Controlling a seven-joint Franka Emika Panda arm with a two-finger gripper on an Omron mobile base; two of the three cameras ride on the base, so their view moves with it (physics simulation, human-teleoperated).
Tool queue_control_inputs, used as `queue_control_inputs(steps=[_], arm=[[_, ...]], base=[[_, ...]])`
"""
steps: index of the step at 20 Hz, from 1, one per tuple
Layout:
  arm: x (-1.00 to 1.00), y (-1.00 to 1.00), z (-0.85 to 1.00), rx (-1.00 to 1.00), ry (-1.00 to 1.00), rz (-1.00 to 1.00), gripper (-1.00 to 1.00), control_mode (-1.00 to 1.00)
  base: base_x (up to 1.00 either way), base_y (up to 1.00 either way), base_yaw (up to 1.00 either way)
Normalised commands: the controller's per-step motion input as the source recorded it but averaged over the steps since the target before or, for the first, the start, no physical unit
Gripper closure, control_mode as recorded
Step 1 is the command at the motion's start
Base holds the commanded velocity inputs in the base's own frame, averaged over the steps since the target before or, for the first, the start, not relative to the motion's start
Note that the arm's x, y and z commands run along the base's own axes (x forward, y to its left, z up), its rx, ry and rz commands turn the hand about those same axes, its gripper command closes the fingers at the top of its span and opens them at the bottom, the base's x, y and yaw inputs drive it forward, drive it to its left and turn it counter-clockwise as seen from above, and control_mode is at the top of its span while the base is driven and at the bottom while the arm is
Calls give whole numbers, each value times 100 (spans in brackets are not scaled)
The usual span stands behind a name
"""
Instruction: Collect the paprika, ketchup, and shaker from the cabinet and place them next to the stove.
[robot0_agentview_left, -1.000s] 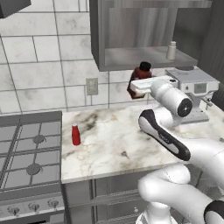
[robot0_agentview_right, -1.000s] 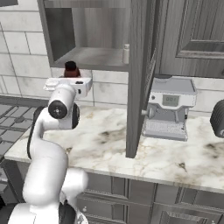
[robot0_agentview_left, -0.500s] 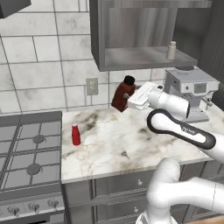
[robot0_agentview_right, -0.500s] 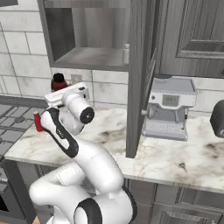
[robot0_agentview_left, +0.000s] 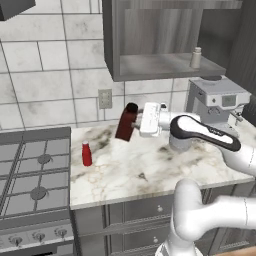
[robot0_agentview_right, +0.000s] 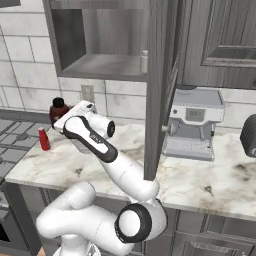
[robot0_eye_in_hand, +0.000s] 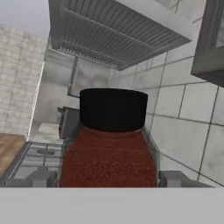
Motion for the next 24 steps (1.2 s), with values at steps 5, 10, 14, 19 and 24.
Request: queue_control_inputs(steps=[5,10,14,19,24], arm=[[10,40,-46,-20,0,14,100,-100],[0,37,-38,-15,0,4,100,-100],[10,29,-36,-9,0,4,100,-100],[22,26,-44,-1,4,5,100,-100],[20,19,-54,0,0,7,100,-100]], base=[[0,0,0],[0,0,0],[0,0,0],[0,0,0],[0,0,0]])
